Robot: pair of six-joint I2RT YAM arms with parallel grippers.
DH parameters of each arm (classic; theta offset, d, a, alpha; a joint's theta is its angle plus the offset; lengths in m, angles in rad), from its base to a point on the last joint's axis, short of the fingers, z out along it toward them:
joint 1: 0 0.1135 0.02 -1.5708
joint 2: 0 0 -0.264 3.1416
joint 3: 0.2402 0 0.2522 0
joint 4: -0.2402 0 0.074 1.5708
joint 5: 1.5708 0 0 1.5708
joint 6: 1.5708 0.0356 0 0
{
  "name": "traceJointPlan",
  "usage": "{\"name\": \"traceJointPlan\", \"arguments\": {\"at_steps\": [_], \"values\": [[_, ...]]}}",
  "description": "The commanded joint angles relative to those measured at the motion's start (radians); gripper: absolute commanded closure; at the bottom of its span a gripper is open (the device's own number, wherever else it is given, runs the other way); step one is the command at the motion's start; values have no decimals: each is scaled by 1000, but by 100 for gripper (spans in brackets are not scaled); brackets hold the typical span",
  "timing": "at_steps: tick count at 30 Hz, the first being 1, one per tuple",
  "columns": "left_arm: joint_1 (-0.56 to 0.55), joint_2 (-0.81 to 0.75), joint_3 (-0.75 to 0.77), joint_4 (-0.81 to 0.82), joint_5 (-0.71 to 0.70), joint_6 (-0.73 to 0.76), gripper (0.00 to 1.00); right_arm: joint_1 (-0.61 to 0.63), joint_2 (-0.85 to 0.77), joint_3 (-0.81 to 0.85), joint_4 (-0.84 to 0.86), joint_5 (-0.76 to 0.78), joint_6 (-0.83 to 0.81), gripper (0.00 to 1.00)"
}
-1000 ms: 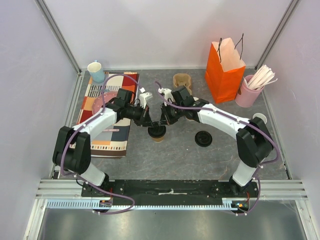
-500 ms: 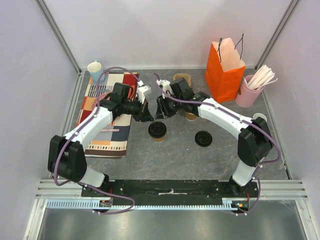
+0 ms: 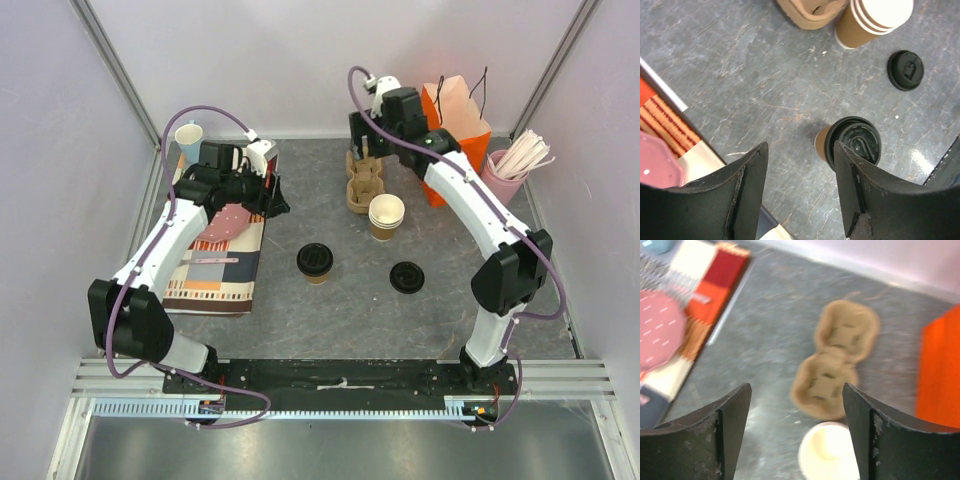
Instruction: Pack the takeout coffee
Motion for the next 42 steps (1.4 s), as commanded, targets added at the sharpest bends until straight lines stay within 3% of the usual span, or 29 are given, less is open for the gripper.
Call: {"name": "traceJointPlan", "arguments": {"at_steps": [1, 4, 10, 13, 18, 32, 33, 37, 39, 42], "values": [[22, -5, 27, -31, -51, 16, 38, -80, 45, 187, -99, 233, -103, 11], [28, -4, 27, -46, -53, 28, 38, -129, 34, 235, -133, 265, -156, 2], [39, 1, 33, -57, -54, 37, 38, -172, -52, 177, -135, 354, -236, 2], [42, 4, 37, -57, -54, 36, 38, -224, -70, 122, -136, 321, -235, 2], [44, 10, 37, -55, -42, 37, 39, -291, 35, 177, -187, 303, -235, 6], [44, 3, 27, -57, -39, 43, 39, -322, 169, 280, -188, 228, -332, 62], [42, 0, 27, -57, -40, 43, 39, -322, 169, 286, -193, 230, -332, 72], [44, -2, 27, -57, -39, 46, 39, -322, 138, 294, -199, 189, -322, 94], [42, -1, 27, -57, -36, 45, 39, -322, 111, 301, -193, 163, -324, 100], [44, -5, 29, -57, -30, 45, 39, -322, 68, 301, -167, 150, -335, 100]]}}
